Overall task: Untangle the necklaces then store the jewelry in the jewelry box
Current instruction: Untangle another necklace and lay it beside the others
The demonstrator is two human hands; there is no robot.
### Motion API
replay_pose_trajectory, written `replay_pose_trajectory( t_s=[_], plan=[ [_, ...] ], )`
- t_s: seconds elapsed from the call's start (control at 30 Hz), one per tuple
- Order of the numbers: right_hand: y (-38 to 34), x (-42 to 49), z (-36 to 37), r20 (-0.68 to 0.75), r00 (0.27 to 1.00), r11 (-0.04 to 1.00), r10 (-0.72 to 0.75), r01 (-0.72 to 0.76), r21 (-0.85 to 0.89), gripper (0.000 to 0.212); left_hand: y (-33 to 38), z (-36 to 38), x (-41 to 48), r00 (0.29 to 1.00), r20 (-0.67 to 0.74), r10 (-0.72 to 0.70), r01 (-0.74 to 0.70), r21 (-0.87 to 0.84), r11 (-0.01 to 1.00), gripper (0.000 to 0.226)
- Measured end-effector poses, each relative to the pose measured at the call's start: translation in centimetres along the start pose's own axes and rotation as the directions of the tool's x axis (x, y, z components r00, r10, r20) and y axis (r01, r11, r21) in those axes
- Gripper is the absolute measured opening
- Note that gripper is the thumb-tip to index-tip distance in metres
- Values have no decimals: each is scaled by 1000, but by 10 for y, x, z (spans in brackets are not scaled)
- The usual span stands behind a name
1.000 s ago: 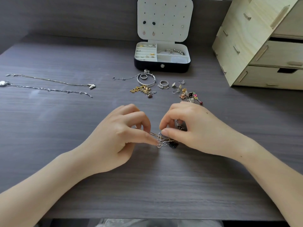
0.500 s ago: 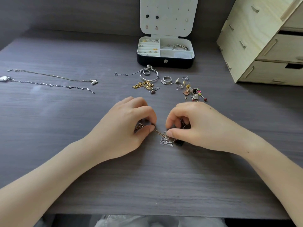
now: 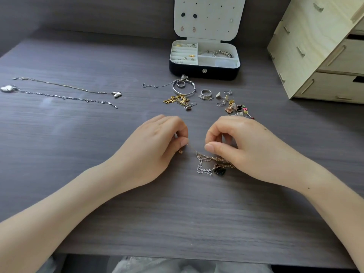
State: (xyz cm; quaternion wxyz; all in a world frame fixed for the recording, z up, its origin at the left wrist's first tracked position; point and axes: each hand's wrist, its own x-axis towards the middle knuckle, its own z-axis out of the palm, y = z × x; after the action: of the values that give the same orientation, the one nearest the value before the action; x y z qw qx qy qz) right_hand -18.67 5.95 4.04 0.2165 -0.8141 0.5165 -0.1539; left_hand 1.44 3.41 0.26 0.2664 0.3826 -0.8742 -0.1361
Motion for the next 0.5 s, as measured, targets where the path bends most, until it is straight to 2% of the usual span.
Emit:
replay_pose_trajectory(
  t_s=[0.07, 0.27, 0.43, 0.5],
  plan=[
    [0, 2, 4, -13, 1000, 999, 7, -7, -38, 4, -1, 0, 0, 1000, 7, -18, 18, -21, 1000, 22],
    [1, 5, 13, -10, 1000, 999, -26, 25, -46, 3, 1, 0, -1, 997, 30, -68, 70, -78, 994, 11],
    [4, 5, 12, 3, 999, 999, -50, 50, -2, 22, 4, -2, -1, 992, 36, -120, 124, -154, 980, 10],
    [5, 4, 9, -7, 999, 999, -46, 47, 6, 15, 4, -2, -1, 992, -6, -126, 125, -109, 986, 9]
  ],
)
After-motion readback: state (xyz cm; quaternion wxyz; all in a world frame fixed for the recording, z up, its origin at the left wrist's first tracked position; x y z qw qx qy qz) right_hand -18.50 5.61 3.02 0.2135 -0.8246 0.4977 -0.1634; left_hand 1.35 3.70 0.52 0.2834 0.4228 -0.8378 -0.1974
